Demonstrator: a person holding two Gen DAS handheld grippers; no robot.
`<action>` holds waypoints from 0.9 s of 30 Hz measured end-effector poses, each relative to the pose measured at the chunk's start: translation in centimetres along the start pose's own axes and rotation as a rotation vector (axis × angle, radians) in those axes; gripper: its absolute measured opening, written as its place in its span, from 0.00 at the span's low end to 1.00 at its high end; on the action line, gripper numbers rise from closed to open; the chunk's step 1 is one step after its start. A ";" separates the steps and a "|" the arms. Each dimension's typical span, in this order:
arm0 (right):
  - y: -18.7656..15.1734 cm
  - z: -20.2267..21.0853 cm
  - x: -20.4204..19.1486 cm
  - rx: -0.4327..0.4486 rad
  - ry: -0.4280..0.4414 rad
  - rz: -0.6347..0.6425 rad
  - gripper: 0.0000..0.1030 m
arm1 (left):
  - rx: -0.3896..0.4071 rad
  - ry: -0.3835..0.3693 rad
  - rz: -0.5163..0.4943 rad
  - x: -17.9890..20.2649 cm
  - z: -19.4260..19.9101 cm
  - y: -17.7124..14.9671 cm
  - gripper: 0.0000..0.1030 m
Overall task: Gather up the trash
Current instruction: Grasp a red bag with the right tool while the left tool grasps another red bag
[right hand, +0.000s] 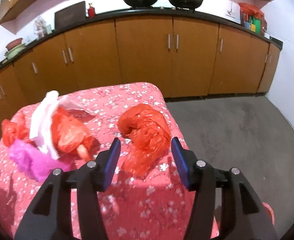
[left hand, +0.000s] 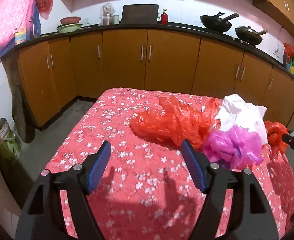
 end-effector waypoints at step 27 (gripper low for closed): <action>-2.5 -0.6 -0.5 -0.049 0.056 -0.023 0.09 | -0.066 -0.036 -0.116 4.6 -5.4 1.5 0.15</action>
Point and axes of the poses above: each gripper's, at about its wrist camera, not at the fingertips, and z roughly against the way its jaws point, x to its right, y to its top, the point moved 10 cm from there along -z, roughly the way its jaws point, and after that the axes turned 7 degrees about y, right-handed, at the moved point
